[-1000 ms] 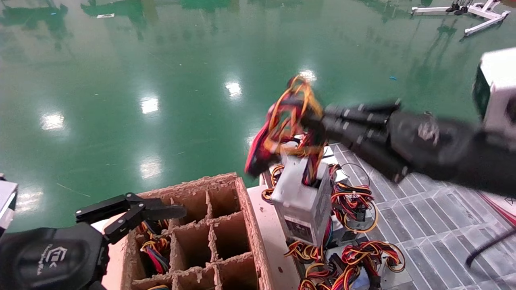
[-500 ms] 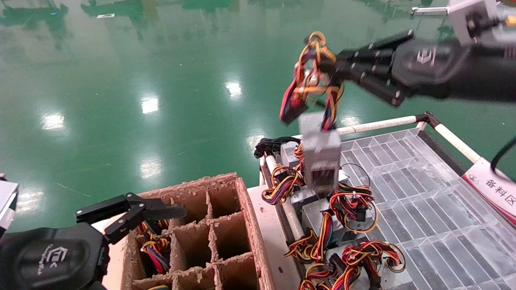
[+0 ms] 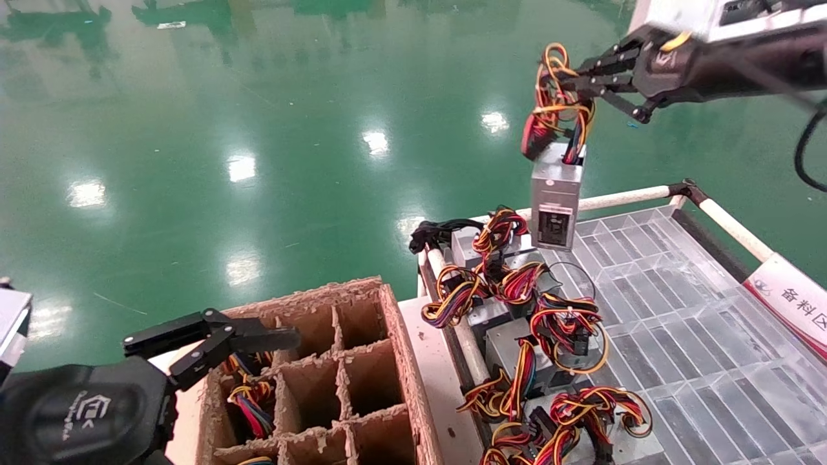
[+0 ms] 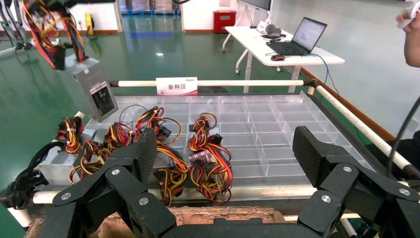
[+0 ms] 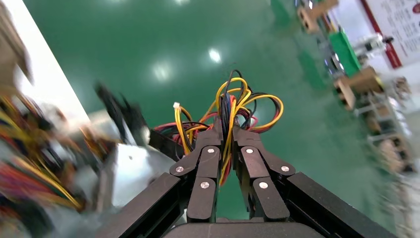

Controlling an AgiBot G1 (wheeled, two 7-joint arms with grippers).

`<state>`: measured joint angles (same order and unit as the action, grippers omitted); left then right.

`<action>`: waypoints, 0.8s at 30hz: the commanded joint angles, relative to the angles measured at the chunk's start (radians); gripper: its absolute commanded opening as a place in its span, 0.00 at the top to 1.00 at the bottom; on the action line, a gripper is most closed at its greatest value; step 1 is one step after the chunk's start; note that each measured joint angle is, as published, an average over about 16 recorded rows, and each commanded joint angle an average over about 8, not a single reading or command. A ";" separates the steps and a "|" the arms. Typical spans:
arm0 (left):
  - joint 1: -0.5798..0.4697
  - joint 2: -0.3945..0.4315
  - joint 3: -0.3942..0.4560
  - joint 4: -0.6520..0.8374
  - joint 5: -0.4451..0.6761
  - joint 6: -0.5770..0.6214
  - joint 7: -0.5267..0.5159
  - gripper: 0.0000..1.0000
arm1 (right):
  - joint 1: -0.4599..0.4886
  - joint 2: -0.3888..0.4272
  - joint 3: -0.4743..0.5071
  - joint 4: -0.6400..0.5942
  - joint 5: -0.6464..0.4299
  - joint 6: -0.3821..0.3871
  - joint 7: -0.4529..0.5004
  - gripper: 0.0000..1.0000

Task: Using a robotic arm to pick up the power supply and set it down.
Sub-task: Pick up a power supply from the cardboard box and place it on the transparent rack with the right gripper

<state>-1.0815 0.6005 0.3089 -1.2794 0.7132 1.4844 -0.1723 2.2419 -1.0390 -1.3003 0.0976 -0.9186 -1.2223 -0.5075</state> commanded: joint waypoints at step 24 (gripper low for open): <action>0.000 0.000 0.001 0.000 -0.001 0.000 0.001 0.00 | -0.095 -0.170 -0.107 -0.097 -0.165 0.331 -0.204 1.00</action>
<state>-1.0818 0.6001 0.3100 -1.2794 0.7125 1.4840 -0.1718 2.1476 -1.2091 -1.4045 0.0021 -1.0801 -0.8969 -0.7077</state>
